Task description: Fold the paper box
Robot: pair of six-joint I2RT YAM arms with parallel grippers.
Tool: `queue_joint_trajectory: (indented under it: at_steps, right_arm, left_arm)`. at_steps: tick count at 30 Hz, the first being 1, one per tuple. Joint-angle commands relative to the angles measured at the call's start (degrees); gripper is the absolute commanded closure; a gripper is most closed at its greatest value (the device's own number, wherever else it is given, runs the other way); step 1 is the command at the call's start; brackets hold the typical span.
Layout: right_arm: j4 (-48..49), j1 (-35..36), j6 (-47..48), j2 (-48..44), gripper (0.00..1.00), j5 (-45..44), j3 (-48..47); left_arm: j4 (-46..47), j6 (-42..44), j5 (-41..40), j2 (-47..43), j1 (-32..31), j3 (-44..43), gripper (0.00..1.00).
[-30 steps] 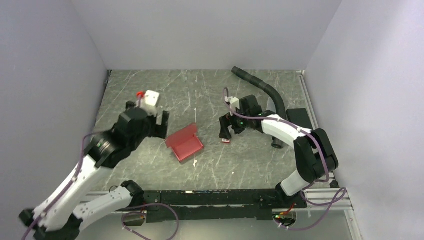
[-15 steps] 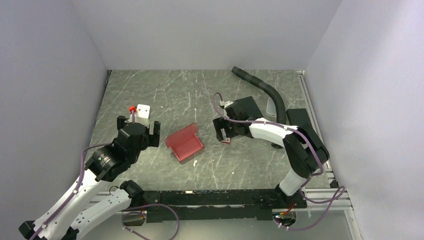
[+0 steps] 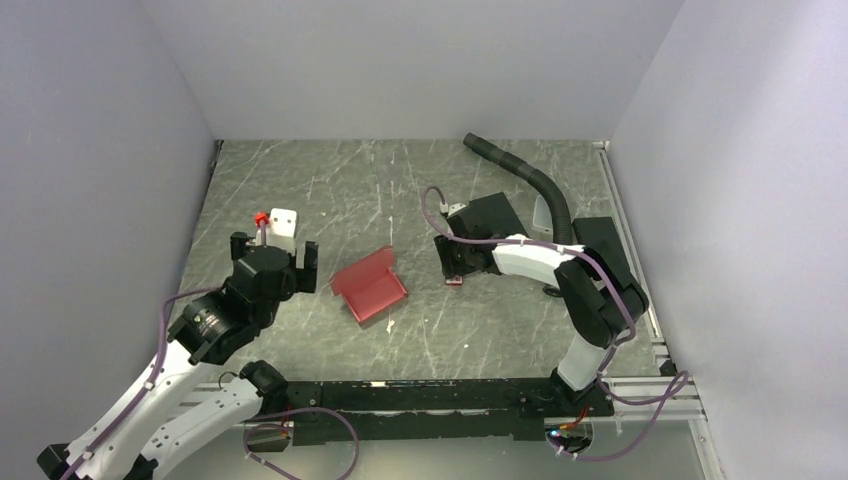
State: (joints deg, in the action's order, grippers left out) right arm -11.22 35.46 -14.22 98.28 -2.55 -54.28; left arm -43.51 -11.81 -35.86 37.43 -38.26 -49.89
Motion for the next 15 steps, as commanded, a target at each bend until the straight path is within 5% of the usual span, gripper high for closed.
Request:
queue_joint_trajectory:
  at_steps: [1,9,15]
  right_arm:
    - [0.97,0.31,2.48,0.10,0.52,-2.98,-0.64]
    - [2.84,0.31,14.62,-6.17,0.73,1.77,-0.68]
    - [-3.65,0.35,27.99,-8.82,0.86,20.87,-3.30]
  left_arm:
    - [1.67,-1.24,-0.89,-1.19,0.46,-0.60,0.00]
    - [1.50,-1.26,0.12,-1.39,0.79,-0.82,0.02]
    - [1.41,-1.43,0.47,-1.82,1.30,-0.91,0.02]
